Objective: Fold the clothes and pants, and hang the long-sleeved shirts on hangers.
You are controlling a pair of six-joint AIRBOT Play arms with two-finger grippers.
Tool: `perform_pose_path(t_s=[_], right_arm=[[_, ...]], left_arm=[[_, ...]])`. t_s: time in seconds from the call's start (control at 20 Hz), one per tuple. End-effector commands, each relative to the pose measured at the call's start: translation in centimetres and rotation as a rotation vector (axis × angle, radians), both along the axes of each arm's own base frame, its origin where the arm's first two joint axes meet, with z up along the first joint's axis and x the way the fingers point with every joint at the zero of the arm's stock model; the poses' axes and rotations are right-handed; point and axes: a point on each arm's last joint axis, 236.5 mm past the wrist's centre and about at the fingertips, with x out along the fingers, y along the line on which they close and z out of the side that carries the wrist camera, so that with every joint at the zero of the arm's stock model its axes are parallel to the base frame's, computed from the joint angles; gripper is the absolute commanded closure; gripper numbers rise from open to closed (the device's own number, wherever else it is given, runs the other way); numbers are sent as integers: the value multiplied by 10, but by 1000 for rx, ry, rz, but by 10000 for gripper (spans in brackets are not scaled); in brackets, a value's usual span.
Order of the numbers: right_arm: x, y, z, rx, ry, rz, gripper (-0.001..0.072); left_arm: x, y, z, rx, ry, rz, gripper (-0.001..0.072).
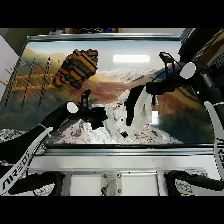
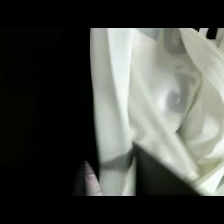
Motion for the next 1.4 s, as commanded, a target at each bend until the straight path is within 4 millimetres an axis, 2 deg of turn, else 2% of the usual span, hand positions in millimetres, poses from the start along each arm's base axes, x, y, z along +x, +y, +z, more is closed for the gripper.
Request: perform_pose_path(t_s=[0.0,0.15,0.25,0.3,0.35,0.4,0.5,0.65,0.75,0.85,0.95,1.1,1.35], right_arm=[[11,-27,-1,-62,-36,-37,699],[33,-85,3,-123,-102,-153,698],[46,-118,10,-133,-160,-231,683],[51,-125,13,-126,-182,-252,566],[52,-123,16,-119,-195,-231,335],[48,-116,19,-127,-204,-168,175],[32,-83,29,-133,-211,-2,220],[-12,-12,30,-125,-173,214,220],[-48,35,10,-103,-107,283,220],[-85,71,-21,-103,-2,300,220],[-109,104,-47,-90,26,325,220],[-129,141,-64,-51,16,328,219],[-138,185,-56,57,-17,309,198]], left_arm=[[10,5,-3,-15,19,9,689],[17,31,25,-35,-34,38,690],[7,40,40,-44,-66,46,690],[-1,41,43,-47,-71,43,690],[-9,41,44,-47,-77,38,690],[-15,40,44,-46,-84,31,690],[-16,45,47,-46,-102,48,690],[-9,56,48,-45,-107,83,690],[-4,63,47,-44,-106,106,690],[0,73,47,-43,-101,133,689],[2,80,47,-43,-92,150,690],[3,85,46,-43,-87,162,689],[-1,77,46,-43,-89,137,690]])
